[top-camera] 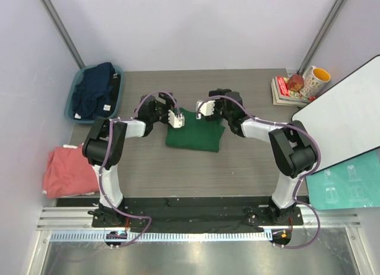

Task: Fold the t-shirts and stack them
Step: Fold the long partially folded tshirt into a neat square, then put the neatly folded tshirt into the corner of the board with the left arm

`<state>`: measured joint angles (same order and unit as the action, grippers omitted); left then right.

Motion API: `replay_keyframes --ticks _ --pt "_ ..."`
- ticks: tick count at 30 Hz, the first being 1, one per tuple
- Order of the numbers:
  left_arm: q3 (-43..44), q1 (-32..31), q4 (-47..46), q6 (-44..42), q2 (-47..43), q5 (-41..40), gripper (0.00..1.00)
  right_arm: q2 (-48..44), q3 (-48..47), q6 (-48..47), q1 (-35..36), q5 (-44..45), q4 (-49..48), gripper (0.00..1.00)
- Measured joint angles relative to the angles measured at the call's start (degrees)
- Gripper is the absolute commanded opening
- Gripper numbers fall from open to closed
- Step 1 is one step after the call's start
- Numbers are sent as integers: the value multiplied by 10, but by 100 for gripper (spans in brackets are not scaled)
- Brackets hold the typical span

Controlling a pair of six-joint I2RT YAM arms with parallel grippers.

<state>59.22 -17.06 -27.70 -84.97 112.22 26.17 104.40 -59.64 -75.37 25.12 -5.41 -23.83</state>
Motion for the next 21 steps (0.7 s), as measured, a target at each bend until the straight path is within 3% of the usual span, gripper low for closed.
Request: replay_keyframes --ticks 1,2,4,5,8,11,16,21 --pt "-2 0 -20 5 2 -11 88 -1 2 9 0 6 -2 76" --pt "-3 0 -33 8 1 -19 81 -3 1 21 0 10 -1 52" --pt "-3 0 -51 12 -11 -27 66 -9 -10 61 0 4 37 18" --pt "-3 0 -53 18 -23 -29 43 -12 -21 73 0 -2 62 10" --pt "-2 0 -34 42 -72 -30 0 -14 -78 162 0 -38 163 1" --pt "32 0 54 103 -130 -19 0 -22 -110 245 -7 -97 231 1" --pt "206 9 326 198 -126 79 0 -25 -109 372 -24 -201 294 1" --pt "394 11 612 206 40 167 0 20 -118 474 -61 -288 309 1"
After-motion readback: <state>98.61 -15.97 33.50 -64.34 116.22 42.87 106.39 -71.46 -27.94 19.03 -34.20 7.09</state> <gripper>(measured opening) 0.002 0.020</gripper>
